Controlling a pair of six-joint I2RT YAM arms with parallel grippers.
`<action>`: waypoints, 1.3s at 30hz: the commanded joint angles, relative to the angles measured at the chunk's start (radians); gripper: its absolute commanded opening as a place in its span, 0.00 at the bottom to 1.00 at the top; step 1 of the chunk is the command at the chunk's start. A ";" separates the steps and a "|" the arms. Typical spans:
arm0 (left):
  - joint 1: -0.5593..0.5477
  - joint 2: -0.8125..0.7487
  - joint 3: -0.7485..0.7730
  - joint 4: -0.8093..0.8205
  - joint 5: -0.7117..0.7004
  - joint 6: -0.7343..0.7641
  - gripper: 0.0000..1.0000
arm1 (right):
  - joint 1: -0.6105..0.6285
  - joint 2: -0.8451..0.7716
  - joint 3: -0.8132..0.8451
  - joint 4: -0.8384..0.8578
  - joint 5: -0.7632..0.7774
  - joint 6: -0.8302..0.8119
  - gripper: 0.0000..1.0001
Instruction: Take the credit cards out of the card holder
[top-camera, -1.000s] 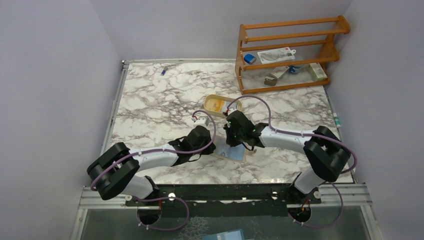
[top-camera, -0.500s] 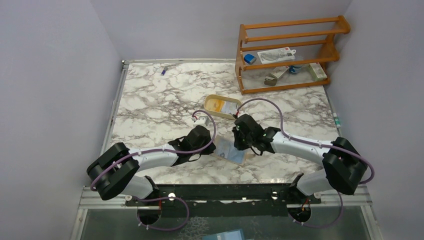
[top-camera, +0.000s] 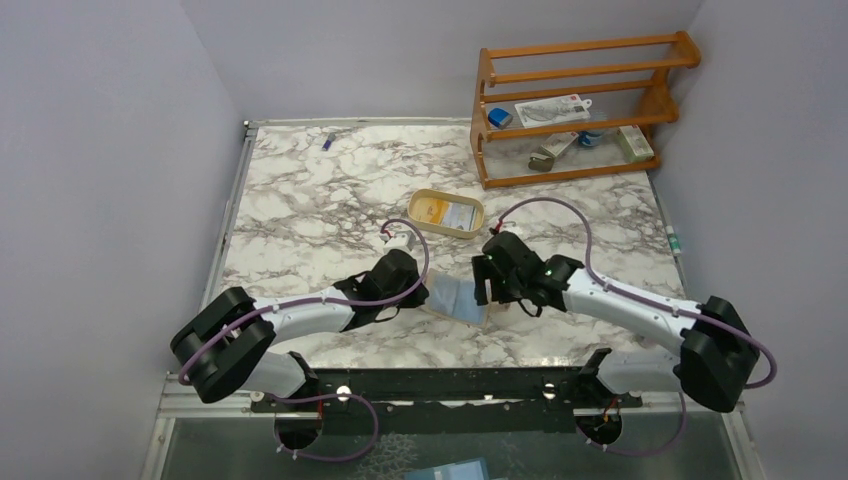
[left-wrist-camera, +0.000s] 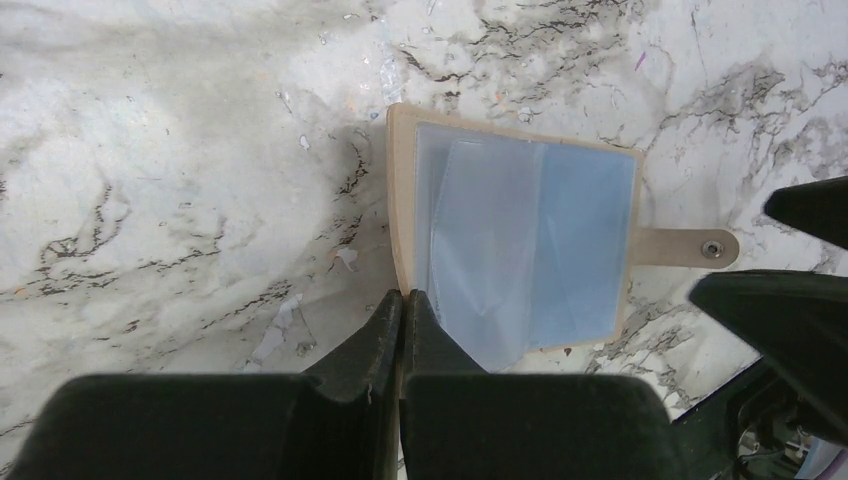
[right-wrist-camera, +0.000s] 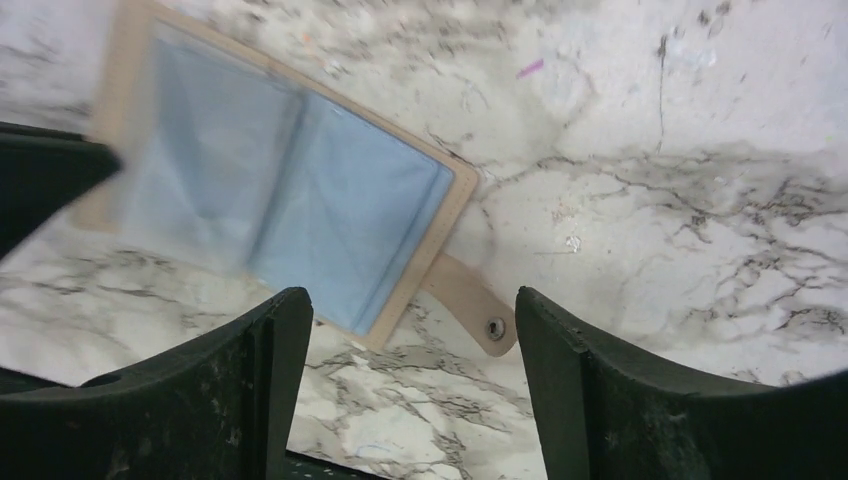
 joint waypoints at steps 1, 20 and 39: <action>0.004 -0.021 0.003 -0.012 -0.022 0.001 0.00 | 0.008 -0.106 0.067 0.050 0.029 -0.027 0.80; 0.009 -0.017 0.002 -0.024 -0.023 -0.007 0.00 | 0.008 0.291 0.169 0.315 -0.158 -0.123 0.68; 0.021 -0.021 0.004 -0.030 -0.008 0.005 0.00 | 0.008 0.486 0.255 0.391 -0.214 -0.233 0.38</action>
